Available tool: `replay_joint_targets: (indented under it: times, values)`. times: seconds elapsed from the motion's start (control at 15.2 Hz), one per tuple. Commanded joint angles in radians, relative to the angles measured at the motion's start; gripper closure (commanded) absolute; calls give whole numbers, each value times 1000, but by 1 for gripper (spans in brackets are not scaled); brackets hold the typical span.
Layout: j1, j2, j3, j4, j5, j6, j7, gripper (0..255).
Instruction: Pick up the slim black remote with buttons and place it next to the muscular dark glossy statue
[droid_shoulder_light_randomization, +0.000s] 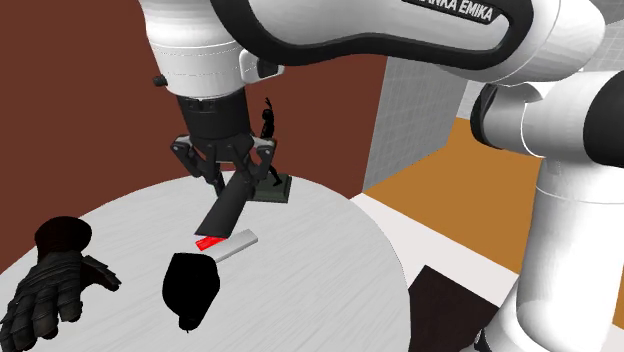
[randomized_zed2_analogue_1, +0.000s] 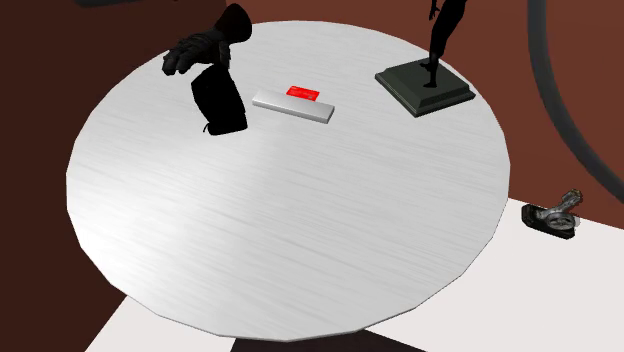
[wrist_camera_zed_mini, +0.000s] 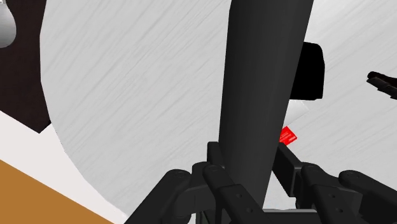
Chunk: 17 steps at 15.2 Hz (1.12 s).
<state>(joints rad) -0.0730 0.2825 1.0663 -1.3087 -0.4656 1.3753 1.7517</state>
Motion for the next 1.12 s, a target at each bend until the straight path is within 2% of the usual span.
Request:
replay_joint_targets:
  times: [0.0,0.33,0.59,0.86,0.99,1.06]
  values:
    - [33,22,-5,56,-21,-42,2,255]
    - [115,74,-22,193,-75,-142,-3,255]
    - [207,126,-45,331,-134,-232,-14,255]
    - [344,197,-85,522,-222,-343,-42,255]
    - [463,255,-130,681,-296,-419,-78,255]
    - [471,258,-136,690,-298,-423,-81,255]
